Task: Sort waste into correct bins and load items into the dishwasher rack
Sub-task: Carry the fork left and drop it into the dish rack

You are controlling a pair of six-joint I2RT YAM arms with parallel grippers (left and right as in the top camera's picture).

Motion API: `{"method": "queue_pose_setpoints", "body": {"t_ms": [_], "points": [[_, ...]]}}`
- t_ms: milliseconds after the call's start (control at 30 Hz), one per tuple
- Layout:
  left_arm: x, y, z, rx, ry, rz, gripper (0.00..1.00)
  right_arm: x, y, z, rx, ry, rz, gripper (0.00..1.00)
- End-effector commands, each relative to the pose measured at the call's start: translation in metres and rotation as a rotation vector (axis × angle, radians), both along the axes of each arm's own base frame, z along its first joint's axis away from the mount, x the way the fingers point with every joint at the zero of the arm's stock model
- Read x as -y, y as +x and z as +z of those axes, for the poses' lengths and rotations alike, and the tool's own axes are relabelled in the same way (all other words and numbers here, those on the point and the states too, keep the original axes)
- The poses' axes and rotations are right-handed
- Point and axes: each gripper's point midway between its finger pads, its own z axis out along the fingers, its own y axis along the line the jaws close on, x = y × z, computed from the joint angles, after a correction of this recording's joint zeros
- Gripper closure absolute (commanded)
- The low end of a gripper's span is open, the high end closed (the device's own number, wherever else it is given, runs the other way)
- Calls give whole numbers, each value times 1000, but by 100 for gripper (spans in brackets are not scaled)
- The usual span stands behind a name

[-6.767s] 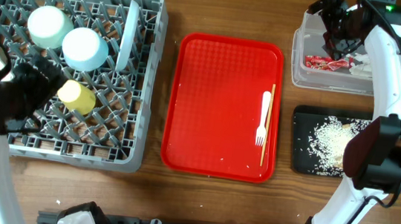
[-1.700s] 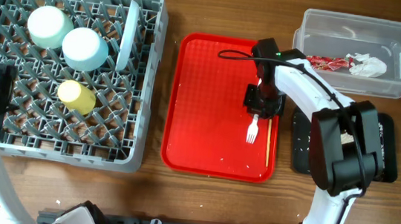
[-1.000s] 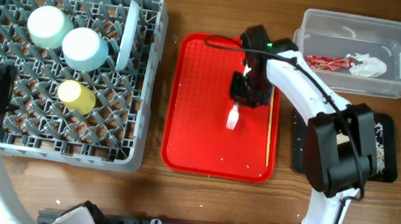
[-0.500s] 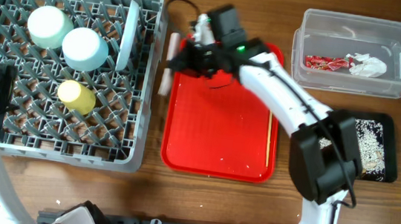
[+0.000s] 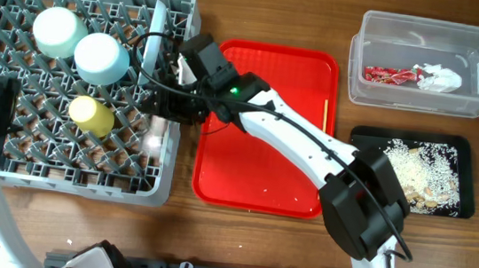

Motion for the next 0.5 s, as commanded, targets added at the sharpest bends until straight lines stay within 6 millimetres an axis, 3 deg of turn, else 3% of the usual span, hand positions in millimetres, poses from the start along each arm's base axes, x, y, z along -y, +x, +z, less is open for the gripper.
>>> {"method": "queue_pose_setpoints", "body": {"t_ms": [0,100,233,300,367,467], "points": [[-1,-1,-1,-2,-4,0,0,1,11,-3,48,-22,-15,48],[-1,-1,-1,-2,-4,0,0,16,23,-1,124,-71,-32,45],[-1,-1,-1,-2,-4,0,0,69,54,26,253,-167,-115,43],[-1,-1,-1,-2,-4,0,0,104,67,41,309,-231,-155,39],[-1,-1,-1,-2,-4,0,0,160,78,51,346,-372,-232,21],[-1,-1,-1,-2,-4,0,0,239,77,38,280,-624,-347,15]]}}
